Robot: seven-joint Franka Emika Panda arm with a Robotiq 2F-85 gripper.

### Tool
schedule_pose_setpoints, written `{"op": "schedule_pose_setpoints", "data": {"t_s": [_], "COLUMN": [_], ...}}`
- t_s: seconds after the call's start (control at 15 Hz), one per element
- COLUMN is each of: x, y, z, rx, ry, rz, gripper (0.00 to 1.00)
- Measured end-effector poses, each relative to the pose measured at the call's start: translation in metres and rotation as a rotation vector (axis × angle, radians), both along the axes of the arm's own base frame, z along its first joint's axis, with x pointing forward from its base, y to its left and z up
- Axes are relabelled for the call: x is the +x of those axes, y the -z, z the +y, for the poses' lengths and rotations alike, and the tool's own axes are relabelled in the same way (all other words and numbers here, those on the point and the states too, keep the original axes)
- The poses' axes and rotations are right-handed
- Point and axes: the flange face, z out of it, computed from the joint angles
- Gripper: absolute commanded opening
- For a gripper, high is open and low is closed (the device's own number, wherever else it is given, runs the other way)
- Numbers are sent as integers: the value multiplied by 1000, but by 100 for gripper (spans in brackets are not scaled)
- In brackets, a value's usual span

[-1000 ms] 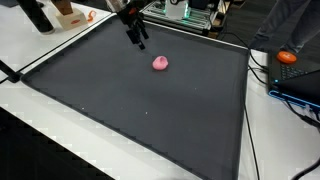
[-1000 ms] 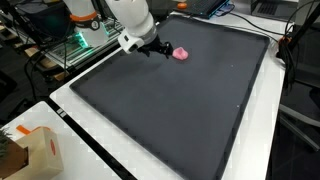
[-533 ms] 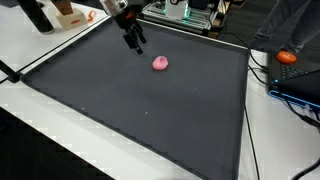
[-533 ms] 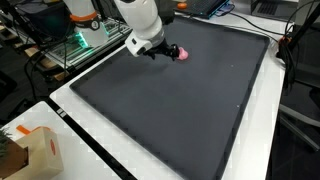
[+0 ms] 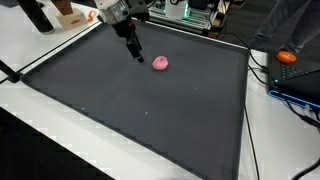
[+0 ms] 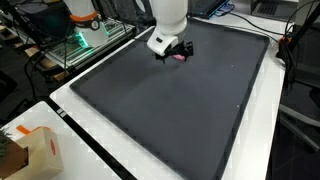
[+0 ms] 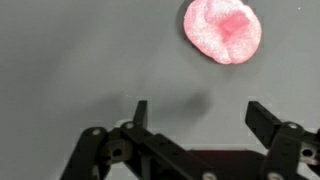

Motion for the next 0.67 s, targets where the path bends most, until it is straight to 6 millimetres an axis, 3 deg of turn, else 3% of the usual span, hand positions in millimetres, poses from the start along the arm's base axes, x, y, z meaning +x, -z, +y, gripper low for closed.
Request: {"op": "schedule_pose_setpoints", "data": {"t_s": [0.33,0.67], "x": [25,36], "y": [-7,-14], "z": [42,92], "rx": [-79,-107], "ry": [-254,-519], "rz": [-55,-116], "gripper": [100,100]}}
